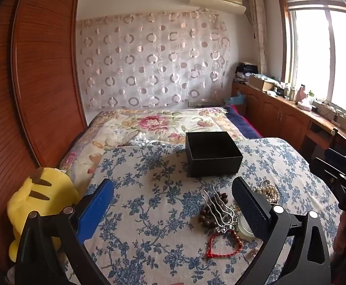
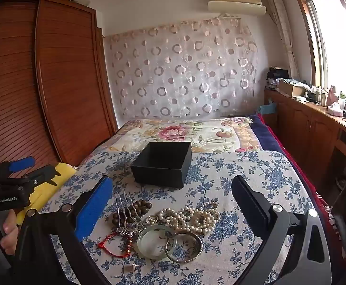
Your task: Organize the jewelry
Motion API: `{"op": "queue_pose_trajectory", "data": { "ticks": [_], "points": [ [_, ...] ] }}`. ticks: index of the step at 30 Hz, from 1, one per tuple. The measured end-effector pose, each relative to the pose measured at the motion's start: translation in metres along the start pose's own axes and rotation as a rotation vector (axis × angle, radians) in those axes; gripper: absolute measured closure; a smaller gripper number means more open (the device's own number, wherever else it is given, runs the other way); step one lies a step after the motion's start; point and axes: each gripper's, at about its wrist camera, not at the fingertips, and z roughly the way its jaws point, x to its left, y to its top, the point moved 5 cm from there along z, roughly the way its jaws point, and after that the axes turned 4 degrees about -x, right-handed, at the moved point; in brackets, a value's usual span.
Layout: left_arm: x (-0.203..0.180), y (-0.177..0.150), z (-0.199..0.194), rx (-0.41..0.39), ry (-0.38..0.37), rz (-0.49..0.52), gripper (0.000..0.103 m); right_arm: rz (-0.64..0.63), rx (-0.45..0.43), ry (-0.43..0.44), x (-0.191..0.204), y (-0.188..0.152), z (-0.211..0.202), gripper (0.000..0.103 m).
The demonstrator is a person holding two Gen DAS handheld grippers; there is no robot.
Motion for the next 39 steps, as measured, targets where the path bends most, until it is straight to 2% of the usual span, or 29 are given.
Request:
{"op": "queue_pose_trajectory", "data": {
  "ticks": [24,34,39],
  "points": [
    [-0.002,0.001,0.002,-0.004,-0.001,0.003,0.006,0.006,-0.002,0.011,0.002,-0.001,-0.001,0.002],
    [-0.001,0.018,-0.001,-0.002,-0.004,0.001,0.006,0.006,-0.002,0.012,0.002,-0.001,-0.001,0.002],
    [-0.002,0.011,-0.008,-0.007,-0.005,0.001,0.006,0.006,-0.002,0.012,0.002,-0.001,-0.001,0.002]
  ]
}}
